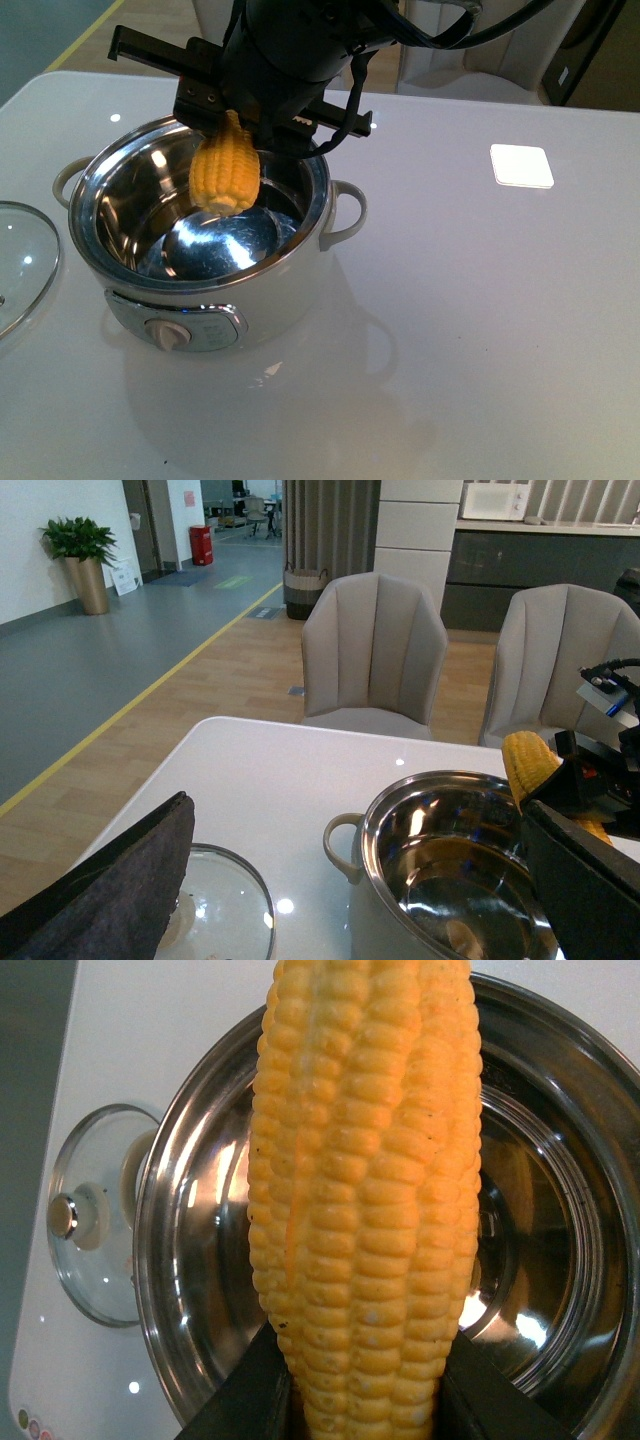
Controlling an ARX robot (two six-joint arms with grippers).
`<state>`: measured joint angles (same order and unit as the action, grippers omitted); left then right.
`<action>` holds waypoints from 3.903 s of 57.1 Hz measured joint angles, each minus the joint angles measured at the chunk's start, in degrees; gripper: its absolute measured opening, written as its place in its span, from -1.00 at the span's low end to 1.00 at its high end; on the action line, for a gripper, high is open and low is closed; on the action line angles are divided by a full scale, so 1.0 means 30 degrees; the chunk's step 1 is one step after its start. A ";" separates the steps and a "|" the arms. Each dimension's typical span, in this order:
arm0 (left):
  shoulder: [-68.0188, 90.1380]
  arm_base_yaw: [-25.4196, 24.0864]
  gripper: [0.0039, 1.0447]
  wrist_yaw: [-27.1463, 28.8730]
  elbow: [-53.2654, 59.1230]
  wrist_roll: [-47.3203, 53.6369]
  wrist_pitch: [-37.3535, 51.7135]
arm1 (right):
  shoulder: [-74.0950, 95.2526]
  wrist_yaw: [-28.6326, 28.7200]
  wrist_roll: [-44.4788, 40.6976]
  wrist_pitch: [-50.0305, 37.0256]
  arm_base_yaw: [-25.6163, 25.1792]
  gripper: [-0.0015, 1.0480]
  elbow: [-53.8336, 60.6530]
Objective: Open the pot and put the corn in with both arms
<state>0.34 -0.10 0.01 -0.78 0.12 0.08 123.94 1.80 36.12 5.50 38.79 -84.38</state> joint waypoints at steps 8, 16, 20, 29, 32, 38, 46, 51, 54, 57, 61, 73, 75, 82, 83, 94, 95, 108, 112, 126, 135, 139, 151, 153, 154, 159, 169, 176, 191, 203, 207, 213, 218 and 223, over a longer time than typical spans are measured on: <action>0.0000 0.0000 0.87 0.0000 0.0000 0.0000 0.0000 | 0.0007 -0.0029 0.0029 0.0029 0.0000 0.15 0.0000; 0.0000 0.0000 0.87 0.0000 0.0000 0.0000 0.0000 | 0.0007 -0.0036 0.0036 0.0029 -0.0022 0.58 0.0000; 0.0000 0.0000 0.87 0.0000 0.0000 0.0000 0.0000 | 0.0007 -0.0124 0.0036 0.0036 -0.0058 0.77 0.0007; 0.0000 0.0000 0.87 0.0000 0.0000 0.0000 0.0000 | -0.0270 -0.0160 0.0131 -0.0160 -0.0270 0.83 0.0539; 0.0000 0.0000 0.87 0.0000 0.0000 0.0000 0.0000 | -0.0648 -0.0138 0.0197 -0.0415 -0.0495 0.83 0.1071; 0.0000 0.0000 0.87 0.0000 0.0000 0.0000 0.0000 | -0.1785 0.0066 0.0561 -0.1027 -0.1166 0.83 0.2208; 0.0000 0.0000 0.87 0.0000 0.0000 0.0000 0.0000 | -0.3883 0.0495 0.0758 -0.1734 -0.2477 0.83 0.3781; 0.0000 0.0000 0.87 0.0000 0.0000 0.0000 0.0000 | -0.5544 0.0539 0.0663 -0.2069 -0.3555 0.83 0.4881; 0.0000 0.0000 0.87 0.0000 0.0000 0.0000 0.0000 | -0.6645 0.0678 0.0576 -0.2346 -0.4306 0.83 0.5646; 0.0000 0.0000 0.87 0.0000 0.0000 0.0000 0.0000 | -0.7730 0.0452 0.0240 -0.2514 -0.5056 0.83 0.6448; 0.0000 0.0000 0.87 0.0000 0.0000 0.0000 0.0000 | -0.9063 -0.0335 -0.0619 -0.3104 -0.5894 0.83 0.7621; 0.0000 0.0000 0.87 0.0000 0.0000 0.0000 0.0000 | -1.4098 -0.0306 -0.4211 -0.4779 -0.8954 0.83 1.2335; 0.0000 0.0000 0.87 0.0000 0.0000 0.0000 0.0000 | -1.5110 -0.0211 -0.4750 -0.4954 -0.9464 0.83 1.3151; 0.0000 0.0000 0.87 0.0000 0.0000 0.0000 0.0000 | -1.8564 0.0124 -0.6739 -0.5085 -1.0622 0.83 1.5708; 0.0000 0.0000 0.87 0.0000 0.0000 0.0000 0.0000 | -1.8819 0.0146 -0.6892 -0.5085 -1.0695 0.83 1.5890; 0.0000 0.0000 0.87 0.0000 0.0000 0.0000 0.0000 | -2.3081 0.1042 -0.8677 -0.4328 -1.2684 0.83 1.8498; 0.0000 0.0000 0.87 0.0000 0.0000 0.0000 0.0000 | -2.3460 0.1188 -0.8772 -0.4153 -1.2917 0.83 1.8688; 0.0000 0.0000 0.87 0.0000 0.0000 0.0000 0.0000 | -2.6316 0.2841 -0.9056 -0.2302 -1.4790 0.83 1.9737; 0.0000 0.0000 0.87 0.0000 0.0000 0.0000 0.0000 | -2.6636 0.1843 -0.9836 -0.4648 -1.4710 0.71 2.0597; 0.0000 0.0000 0.87 0.0000 0.0000 0.0000 0.0000 | -2.8567 -0.0459 -1.1599 -1.0688 -1.3034 -0.05 2.4268; 0.0000 0.0000 0.87 0.0000 0.0000 0.0000 0.0000 | -3.0206 -0.0597 -1.1861 -1.0360 -1.2998 -0.75 2.5675; 0.0000 0.0000 0.87 0.0000 0.0000 0.0000 0.0000 | -3.1037 -0.0605 -1.1941 -1.0018 -1.2998 -0.96 2.6163; 0.0000 0.0000 0.87 0.0000 0.0000 0.0000 0.0000 | -3.2785 -0.0605 -1.1934 -0.9005 -1.2998 -0.96 2.6869; 0.0000 0.0000 0.87 0.0000 0.0000 0.0000 0.0000 | -3.3011 -0.0605 -1.1934 -0.8874 -1.2998 -0.96 2.6950; 0.0000 0.0000 0.87 0.0000 0.0000 0.0000 0.0000 | -3.3172 -0.0605 -1.1934 -0.8772 -1.2998 -0.96 2.7008; 0.0000 0.0000 0.87 0.0000 0.0000 0.0000 0.0000 | -3.3835 -0.0605 -1.1934 -0.8306 -1.2998 -0.96 2.7234; 0.0000 0.0000 0.87 0.0000 0.0000 0.0000 0.0000 | -3.4898 -0.0597 -1.1934 -0.8043 -1.2998 -0.96 2.7766; 0.0000 0.0000 0.87 0.0000 0.0000 0.0000 0.0000 | -3.5634 -0.0619 -1.1941 -0.7548 -1.2990 -0.96 2.7766; 0.0000 0.0000 0.87 0.0000 0.0000 0.0000 0.0000 | -3.7150 -0.0612 -1.1941 -0.6011 -1.2968 -0.96 2.7766; 0.0000 0.0000 0.87 0.0000 0.0000 0.0000 0.0000 | -3.9707 -0.0568 -1.1941 -0.2849 -1.2961 -0.96 2.7766; 0.0000 0.0000 0.87 0.0007 0.0000 0.0000 0.0000 | -4.0945 -0.0605 -1.1941 -0.2004 -1.2961 -0.96 2.7766; 0.0000 0.0000 0.87 0.0000 0.0000 0.0000 0.0000 | -4.1142 -0.0612 -1.1941 -0.1894 -1.2961 -0.96 2.7766; 0.0000 0.0000 0.87 0.0000 0.0000 0.0000 0.0000 | -4.1171 -0.0605 -1.1941 -0.1887 -1.2961 -0.96 2.7766; 0.0000 0.0000 0.87 0.0000 0.0000 0.0000 0.0000 | -4.1186 -0.0605 -1.1941 -0.1880 -1.2961 -0.96 2.7766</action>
<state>0.34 -0.10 0.01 -0.78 0.12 0.08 0.38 -0.01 0.30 -0.14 -0.10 -1.08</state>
